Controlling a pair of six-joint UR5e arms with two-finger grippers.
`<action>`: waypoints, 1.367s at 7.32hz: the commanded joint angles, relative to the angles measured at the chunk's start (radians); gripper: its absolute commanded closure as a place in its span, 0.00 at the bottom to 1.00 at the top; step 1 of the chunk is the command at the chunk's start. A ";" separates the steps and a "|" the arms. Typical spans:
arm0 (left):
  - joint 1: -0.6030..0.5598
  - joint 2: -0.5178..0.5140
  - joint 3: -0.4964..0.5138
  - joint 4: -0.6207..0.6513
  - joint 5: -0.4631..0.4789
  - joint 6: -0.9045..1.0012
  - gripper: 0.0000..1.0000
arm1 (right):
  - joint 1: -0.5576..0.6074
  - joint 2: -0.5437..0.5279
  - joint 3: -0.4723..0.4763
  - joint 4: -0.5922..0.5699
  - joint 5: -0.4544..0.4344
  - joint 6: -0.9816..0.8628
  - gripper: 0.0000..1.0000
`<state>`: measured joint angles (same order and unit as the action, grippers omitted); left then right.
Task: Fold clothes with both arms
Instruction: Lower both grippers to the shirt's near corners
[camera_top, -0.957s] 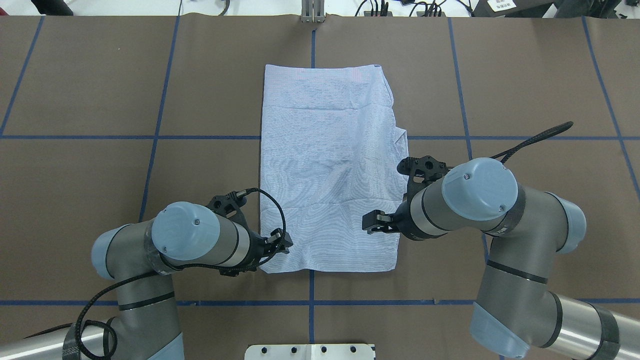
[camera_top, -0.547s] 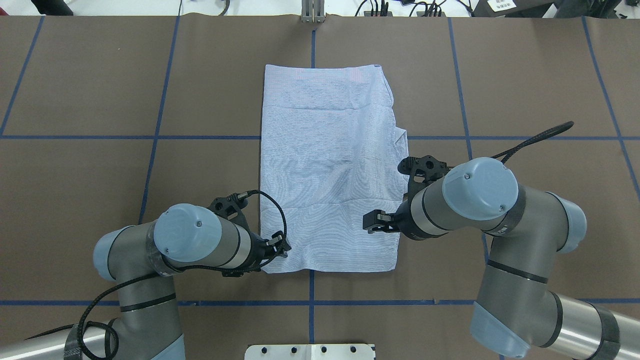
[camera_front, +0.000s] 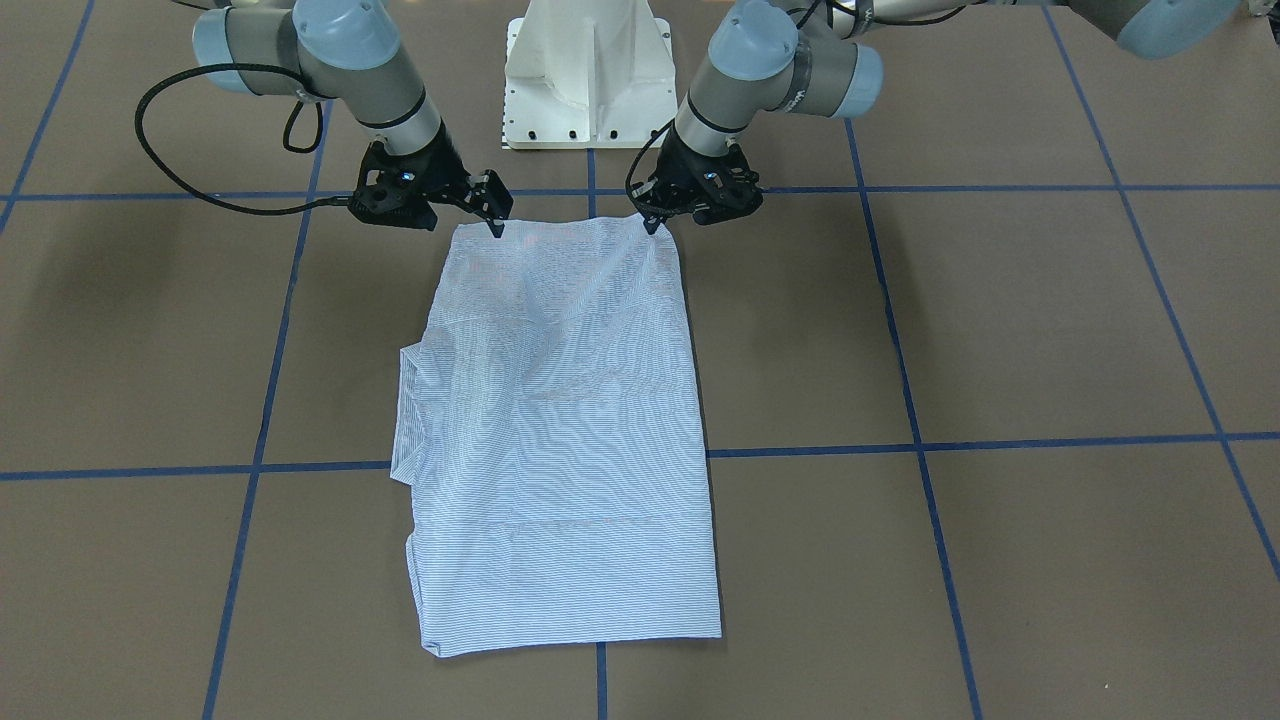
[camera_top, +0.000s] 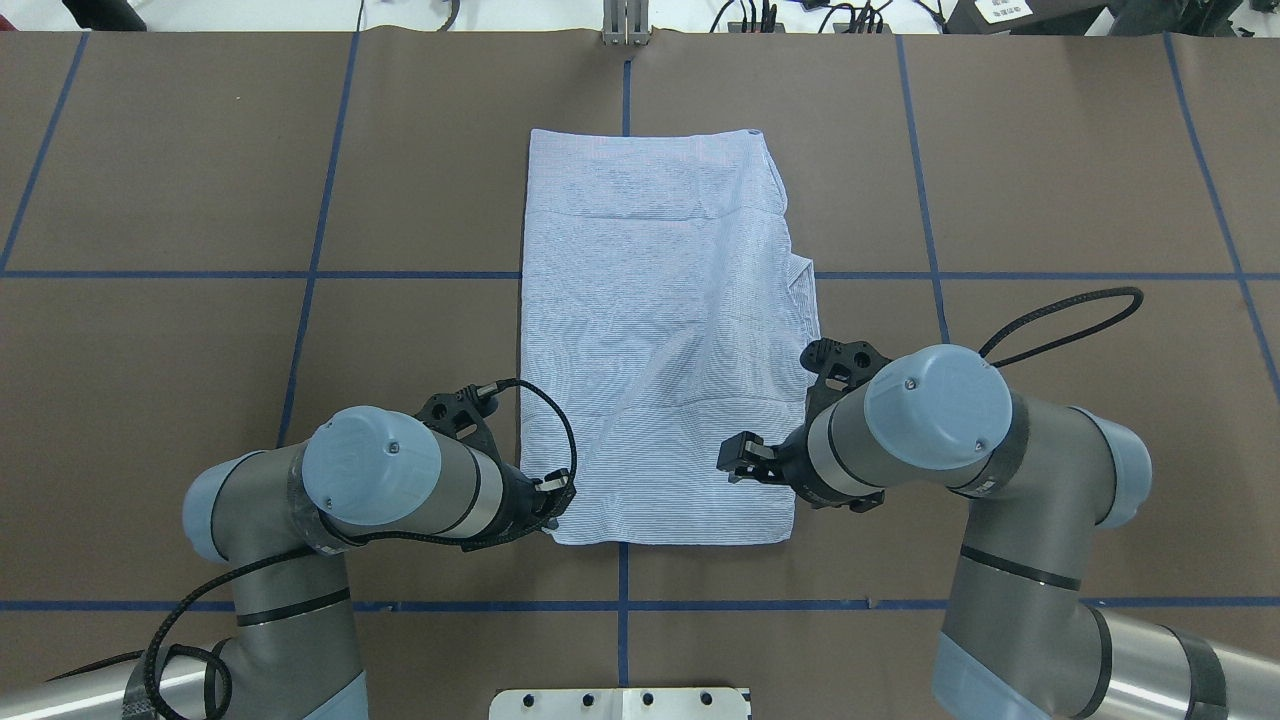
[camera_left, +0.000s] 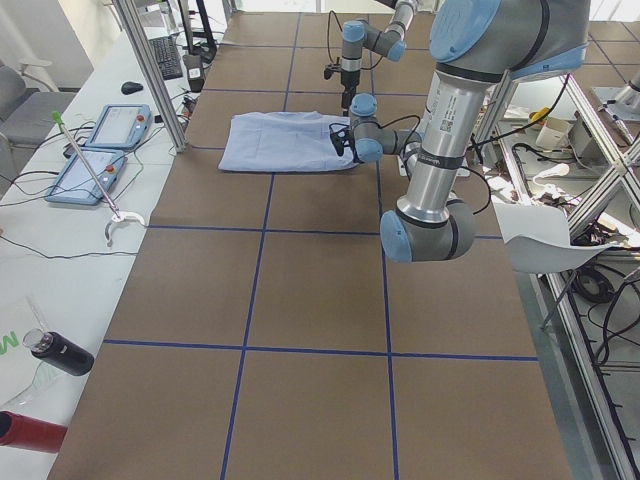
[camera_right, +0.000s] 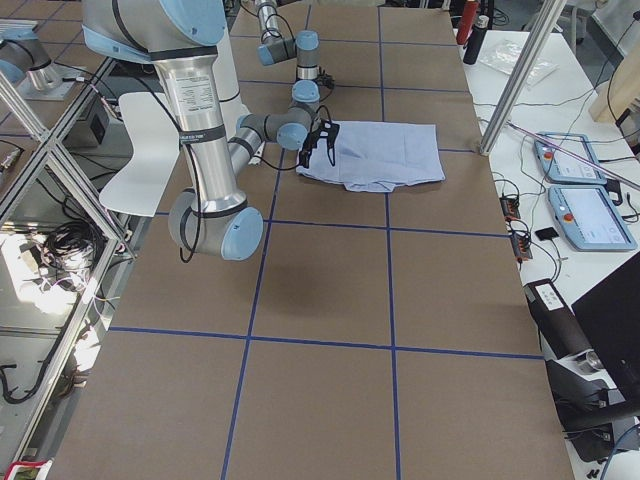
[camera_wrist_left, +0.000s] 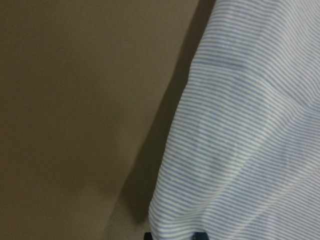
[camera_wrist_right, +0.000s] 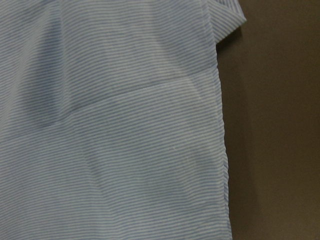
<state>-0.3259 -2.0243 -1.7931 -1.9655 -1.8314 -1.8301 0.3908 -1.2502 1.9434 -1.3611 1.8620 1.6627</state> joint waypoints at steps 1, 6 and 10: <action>-0.004 0.001 -0.014 0.003 -0.002 0.000 1.00 | -0.076 0.009 -0.027 0.008 -0.117 0.200 0.00; -0.009 0.001 -0.018 0.003 0.000 0.000 1.00 | -0.098 0.025 -0.064 -0.004 -0.135 0.270 0.01; -0.009 -0.001 -0.020 0.003 0.000 0.000 1.00 | -0.096 0.017 -0.064 -0.006 -0.133 0.270 0.01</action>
<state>-0.3342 -2.0236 -1.8127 -1.9620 -1.8316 -1.8300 0.2939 -1.2320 1.8802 -1.3662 1.7282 1.9333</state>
